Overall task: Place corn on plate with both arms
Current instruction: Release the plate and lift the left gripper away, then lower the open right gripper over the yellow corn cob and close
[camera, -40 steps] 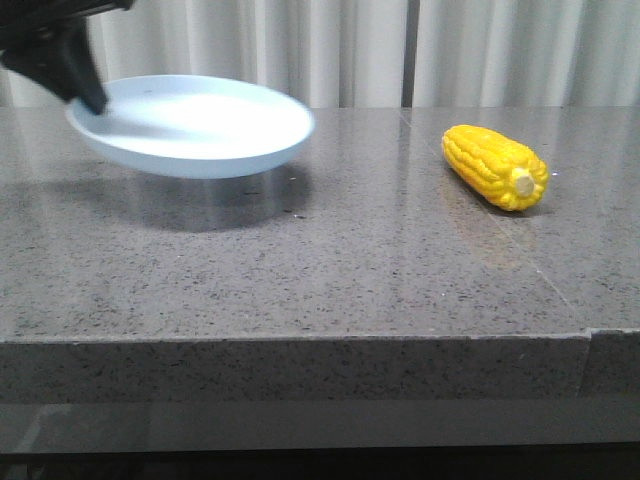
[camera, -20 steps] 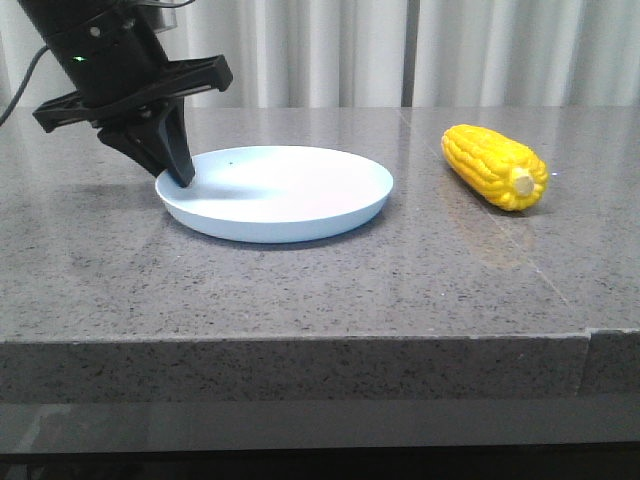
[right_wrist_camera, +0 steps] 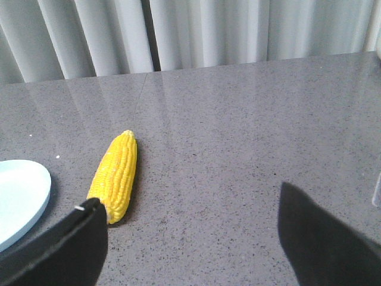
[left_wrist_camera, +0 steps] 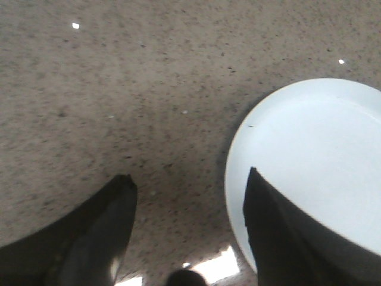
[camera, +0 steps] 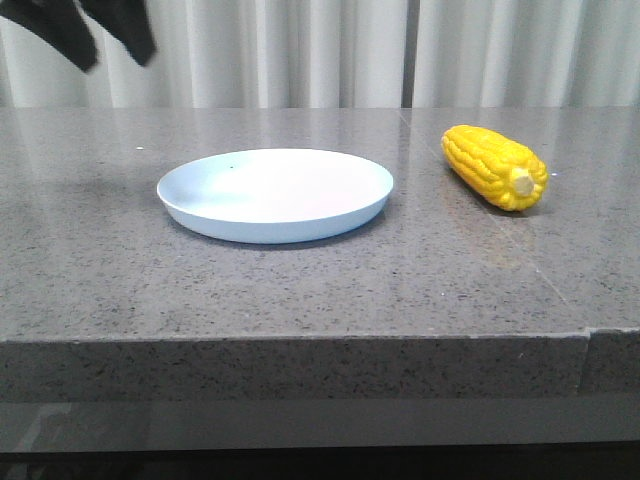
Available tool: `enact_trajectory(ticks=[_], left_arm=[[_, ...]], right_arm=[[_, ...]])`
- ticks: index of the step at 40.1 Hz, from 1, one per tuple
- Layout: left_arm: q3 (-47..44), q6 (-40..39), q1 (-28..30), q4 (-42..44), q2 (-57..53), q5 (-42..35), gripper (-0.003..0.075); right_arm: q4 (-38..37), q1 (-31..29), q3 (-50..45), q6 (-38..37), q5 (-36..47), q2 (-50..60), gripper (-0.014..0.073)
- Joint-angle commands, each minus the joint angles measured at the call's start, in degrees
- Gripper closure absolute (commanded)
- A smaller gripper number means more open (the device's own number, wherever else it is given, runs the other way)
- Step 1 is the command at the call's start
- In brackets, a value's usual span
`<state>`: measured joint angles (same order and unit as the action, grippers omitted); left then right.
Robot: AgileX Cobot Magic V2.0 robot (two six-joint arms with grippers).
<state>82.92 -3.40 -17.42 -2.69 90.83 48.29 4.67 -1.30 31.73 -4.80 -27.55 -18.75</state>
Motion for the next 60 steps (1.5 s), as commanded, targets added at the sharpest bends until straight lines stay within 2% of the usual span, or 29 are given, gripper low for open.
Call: enact_trajectory(ticks=[1, 9, 17, 27, 34, 43, 54, 60], left_arm=[[-2.7, -2.0, 2.5, 3.7, -7.4, -3.0, 0.0403], [-15.5, -1.9, 6.7, 4.1, -19.5, -8.9, 0.0591], [-31.0, -1.9, 6.7, 4.2, -33.8, -18.5, 0.0741], [-47.7, -1.5, 6.7, 4.6, -54.0, -30.0, 0.0741], [-54.7, -0.7, 6.7, 5.2, -67.6, -30.4, 0.0741], [-59.5, 0.2, 6.7, 5.4, -82.4, -30.4, 0.0741], [-60.4, 0.2, 6.7, 5.4, -86.1, -30.5, 0.0741], [-60.4, 0.2, 6.7, 5.4, -86.1, -30.5, 0.0741]], right_arm=[[-0.2, 0.1, 1.9, 0.5, 4.4, -0.9, -0.0019], [-0.2, 0.1, 1.9, 0.5, 4.4, -0.9, -0.0019], [-0.2, 0.1, 1.9, 0.5, 4.4, -0.9, -0.0019], [-0.2, 0.1, 1.9, 0.5, 4.4, -0.9, -0.0019], [-0.2, 0.1, 1.9, 0.5, 4.4, -0.9, -0.0019], [-0.2, 0.1, 1.9, 0.5, 4.4, -0.9, -0.0019], [0.1, 0.1, 1.9, 0.5, 5.2, -1.3, -0.0019], [2.0, 0.1, 3.0, 0.5, 5.5, -8.0, -0.0019]])
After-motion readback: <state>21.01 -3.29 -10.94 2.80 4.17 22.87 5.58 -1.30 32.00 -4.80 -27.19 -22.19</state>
